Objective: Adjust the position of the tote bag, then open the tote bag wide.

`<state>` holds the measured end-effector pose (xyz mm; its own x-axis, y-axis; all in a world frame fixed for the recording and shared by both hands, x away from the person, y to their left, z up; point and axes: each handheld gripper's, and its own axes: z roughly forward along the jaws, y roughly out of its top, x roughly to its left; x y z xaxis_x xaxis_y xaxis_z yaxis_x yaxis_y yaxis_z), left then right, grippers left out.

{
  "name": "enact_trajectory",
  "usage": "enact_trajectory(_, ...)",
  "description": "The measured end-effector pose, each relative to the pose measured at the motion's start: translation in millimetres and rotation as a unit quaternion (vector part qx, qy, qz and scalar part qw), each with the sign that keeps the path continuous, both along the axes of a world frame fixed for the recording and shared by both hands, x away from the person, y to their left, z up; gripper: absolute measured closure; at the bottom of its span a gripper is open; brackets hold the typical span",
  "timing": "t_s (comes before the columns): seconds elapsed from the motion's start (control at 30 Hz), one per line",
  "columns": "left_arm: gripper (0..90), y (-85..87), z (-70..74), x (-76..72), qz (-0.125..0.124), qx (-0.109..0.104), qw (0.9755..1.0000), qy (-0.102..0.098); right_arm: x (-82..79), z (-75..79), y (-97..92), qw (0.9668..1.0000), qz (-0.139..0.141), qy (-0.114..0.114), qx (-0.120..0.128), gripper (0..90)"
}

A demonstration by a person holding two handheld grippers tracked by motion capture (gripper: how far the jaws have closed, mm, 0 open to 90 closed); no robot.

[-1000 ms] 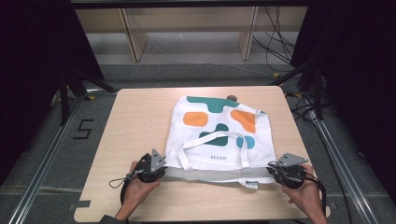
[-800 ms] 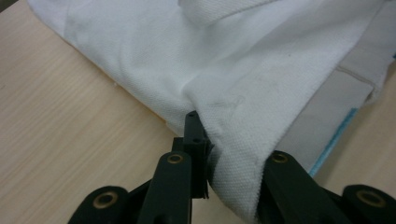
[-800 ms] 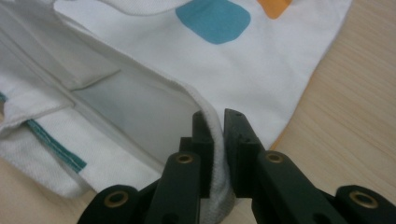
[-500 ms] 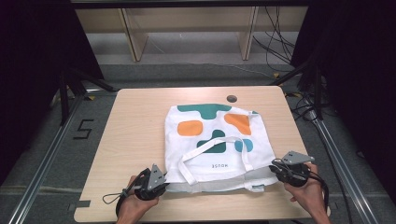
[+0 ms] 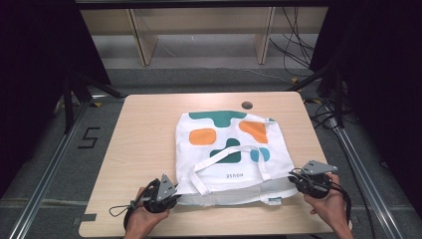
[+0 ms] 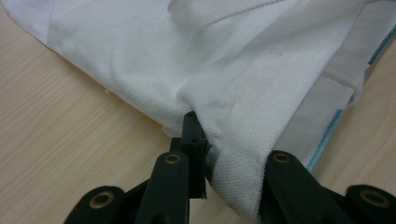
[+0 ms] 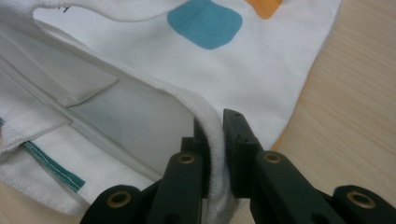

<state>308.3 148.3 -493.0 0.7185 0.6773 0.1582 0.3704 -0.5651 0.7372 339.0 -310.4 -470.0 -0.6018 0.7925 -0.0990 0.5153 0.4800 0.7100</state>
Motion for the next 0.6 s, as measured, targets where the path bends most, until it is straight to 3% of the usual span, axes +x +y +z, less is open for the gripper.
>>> enact_trajectory(0.1, 77.3, 0.3, 0.6, -0.4, -0.004, 0.005, 1.0000, -0.001, 1.2, 0.3, -1.4, 0.9998, 0.008, -0.016, -0.006, 85.2)
enact_trajectory(0.23, 77.2, 1.5, 2.5, -1.3, -0.008, 0.004, 0.9999, -0.008, -1.3, 4.3, -0.2, 1.0000, 0.000, -0.003, 0.006, 85.2)
enact_trajectory(0.27, 77.3, 1.8, 3.2, -1.2, -0.008, 0.002, 0.9999, -0.007, -0.4, 5.2, -0.4, 0.9998, 0.003, -0.017, 0.011, 85.3)
enact_trajectory(0.33, 77.3, 2.5, 4.2, -0.9, -0.009, -0.006, 0.9999, -0.010, -0.5, 6.0, -0.7, 0.9997, 0.004, -0.021, 0.011, 85.3)
enact_trajectory(0.43, 77.4, 4.0, 7.4, -0.9, -0.009, 0.001, 0.9999, -0.012, -2.1, 8.2, -1.2, 0.9997, 0.002, -0.019, 0.017, 85.3)
enact_trajectory(0.47, 77.4, 4.1, 8.3, -1.5, -0.006, -0.006, 0.9999, -0.012, -2.1, 8.7, -1.4, 0.9995, 0.000, -0.026, 0.017, 85.4)
enact_trajectory(0.53, 77.5, 5.6, 10.8, -1.5, -0.009, -0.012, 0.9998, -0.012, -3.5, 11.8, -0.7, 0.9995, 0.000, -0.014, 0.027, 85.7)
enact_trajectory(0.6, 77.6, 7.1, 13.1, -1.4, -0.007, -0.017, 0.9997, -0.013, -3.0, 14.1, -0.9, 0.9993, 0.002, -0.025, 0.028, 85.7)
